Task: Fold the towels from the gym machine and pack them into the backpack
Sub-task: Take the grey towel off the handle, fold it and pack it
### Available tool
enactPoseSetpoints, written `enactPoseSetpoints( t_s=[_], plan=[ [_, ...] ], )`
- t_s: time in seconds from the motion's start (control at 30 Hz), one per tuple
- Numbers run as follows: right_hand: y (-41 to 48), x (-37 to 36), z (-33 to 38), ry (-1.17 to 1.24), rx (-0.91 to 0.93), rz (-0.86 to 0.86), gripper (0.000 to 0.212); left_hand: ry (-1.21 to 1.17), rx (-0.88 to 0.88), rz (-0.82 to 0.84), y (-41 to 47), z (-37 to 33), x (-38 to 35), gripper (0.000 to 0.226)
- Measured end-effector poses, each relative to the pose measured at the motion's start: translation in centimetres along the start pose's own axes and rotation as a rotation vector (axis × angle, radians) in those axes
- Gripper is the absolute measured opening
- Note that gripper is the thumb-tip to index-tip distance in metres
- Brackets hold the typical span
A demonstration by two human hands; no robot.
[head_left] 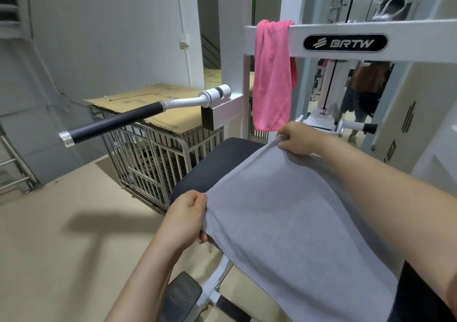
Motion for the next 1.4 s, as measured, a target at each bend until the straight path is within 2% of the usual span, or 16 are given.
enactPoseSetpoints(
  t_s=[0.1, 0.23, 0.33, 0.43, 0.47, 0.53, 0.6, 0.7, 0.8, 0.93, 1.0, 1.07, 1.13, 1.2, 1.3, 1.4],
  plan=[
    [0.7, -1.2, -0.3, -0.102, 0.038, -0.055, 0.017, -0.065, 0.029, 0.083, 0.2, 0.4, -0.2, 0.034],
    [1.9, -1.9, 0.0, -0.215, 0.007, 0.043, 0.014, -0.096, 0.041, 0.114, 1.0, 1.0, 0.5, 0.038],
    [2.6, -2.2, -0.3, -0.180, -0.051, 0.108, 0.017, 0.121, 0.045, -0.089, 2.0, 1.6, 2.3, 0.037],
    [2.8, -1.5, -1.7, 0.056, -0.117, 0.061, 0.030, 0.602, 0.003, -0.353, 1.8, 0.9, 3.3, 0.040],
    [2.6, -1.1, -2.1, 0.138, -0.141, 0.032, 0.032, 0.659, -0.044, -0.411, 1.7, 0.7, 3.2, 0.038],
    [2.4, -0.6, -2.6, 0.229, -0.175, 0.015, 0.036, 0.613, -0.184, -0.450, 1.7, 0.5, 2.8, 0.025],
    [2.4, -0.3, -2.1, 0.153, -0.140, 0.039, 0.043, 0.545, -0.226, -0.385, 2.1, 0.5, 2.8, 0.022],
    [2.8, -0.2, -0.8, 0.041, -0.078, 0.054, 0.007, 0.487, -0.151, -0.240, 2.9, 0.5, 3.3, 0.026],
    [2.9, 0.7, -0.8, 0.227, -0.138, 0.101, 0.027, 0.500, -0.198, -0.186, 3.0, 0.0, 3.6, 0.033],
    [1.9, 2.7, -0.7, 0.750, -0.275, 0.262, 0.021, -0.167, -0.192, 0.040, 4.9, -1.0, 5.3, 0.019],
    [1.9, 4.7, -1.3, 0.880, -0.339, 0.157, 0.020, -0.172, -0.203, 0.167, 7.4, -2.5, 6.8, 0.018],
    [1.5, 6.8, -1.7, 1.007, -0.410, -0.005, 0.010, 0.027, -0.243, 0.284, 10.4, -4.4, 7.8, 0.024],
    [0.9, 9.1, -1.9, 1.039, -0.439, -0.210, 0.007, 0.183, -0.299, 0.249, 13.6, -7.0, 8.4, 0.009],
    [0.3, 11.9, -2.2, 1.035, -0.393, -0.501, 0.012, 0.239, -0.357, 0.001, 16.8, -10.6, 9.3, 0.010],
    [-2.1, 16.7, -1.5, 0.909, -0.181, -0.950, 0.021, 0.233, -0.520, -0.480, 17.8, -16.9, 11.7, 0.014],
    [-6.4, 19.2, 0.0, 0.765, -0.043, -1.195, 0.034, 0.095, -0.708, -0.659, 16.3, -20.7, 13.5, 0.021]
  ],
)
Point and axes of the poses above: each hand's wrist, its own y-axis towards the middle knuckle, its own x-axis out of the back of the hand, z = x × y, the point moved 6 cm from there along y, towards the middle knuckle, and after that the axes turned 12 degrees about y, right-handed, at the moved point
